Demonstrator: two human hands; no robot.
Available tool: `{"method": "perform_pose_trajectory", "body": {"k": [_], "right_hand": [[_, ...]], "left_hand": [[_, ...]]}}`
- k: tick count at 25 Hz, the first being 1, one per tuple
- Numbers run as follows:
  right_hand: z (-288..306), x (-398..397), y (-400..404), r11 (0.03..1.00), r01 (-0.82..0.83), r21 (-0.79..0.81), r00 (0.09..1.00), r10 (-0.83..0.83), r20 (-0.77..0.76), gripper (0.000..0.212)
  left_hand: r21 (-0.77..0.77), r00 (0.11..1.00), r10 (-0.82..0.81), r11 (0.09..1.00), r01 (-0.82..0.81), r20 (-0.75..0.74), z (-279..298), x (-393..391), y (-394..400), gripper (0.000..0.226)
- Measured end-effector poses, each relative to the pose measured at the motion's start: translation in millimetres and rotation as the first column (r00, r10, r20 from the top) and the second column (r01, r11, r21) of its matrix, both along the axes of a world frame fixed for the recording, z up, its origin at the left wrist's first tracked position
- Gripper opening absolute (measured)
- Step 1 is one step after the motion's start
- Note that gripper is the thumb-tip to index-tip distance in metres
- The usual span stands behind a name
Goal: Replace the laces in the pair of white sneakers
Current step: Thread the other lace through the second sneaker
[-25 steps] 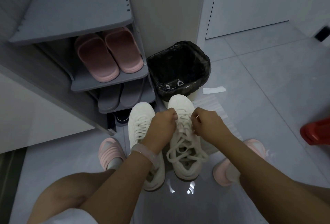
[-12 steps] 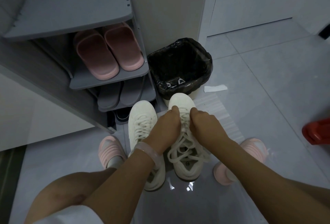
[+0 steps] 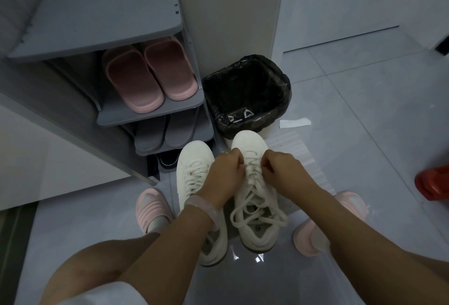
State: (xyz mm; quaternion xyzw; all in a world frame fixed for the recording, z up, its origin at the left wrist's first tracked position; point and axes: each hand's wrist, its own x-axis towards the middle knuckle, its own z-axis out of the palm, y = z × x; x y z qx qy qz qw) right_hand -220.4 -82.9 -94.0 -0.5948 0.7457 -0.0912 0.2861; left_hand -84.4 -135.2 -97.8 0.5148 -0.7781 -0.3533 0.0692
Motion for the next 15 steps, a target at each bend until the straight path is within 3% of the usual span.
{"method": "perform_pose_trajectory", "body": {"k": [7, 12, 15], "right_hand": [[-5, 9, -5, 0.996, -0.078, -0.049, 0.988, 0.070, -0.136, 0.008], [-8, 5, -7, 0.997, -0.020, -0.068, 0.998, 0.015, -0.066, 0.006], [-6, -6, -8, 0.994, 0.091, -0.063, 0.989, -0.083, 0.122, 0.010]], "left_hand": [[-0.142, 0.968, -0.131, 0.976, 0.163, 0.214, -3, -10, 2, 0.016], [-0.069, 0.990, -0.087, 0.993, 0.095, 0.111, -1, -8, -2, 0.014], [0.026, 0.998, 0.040, 0.999, -0.039, -0.046, -4, -1, -8, 0.014]]}}
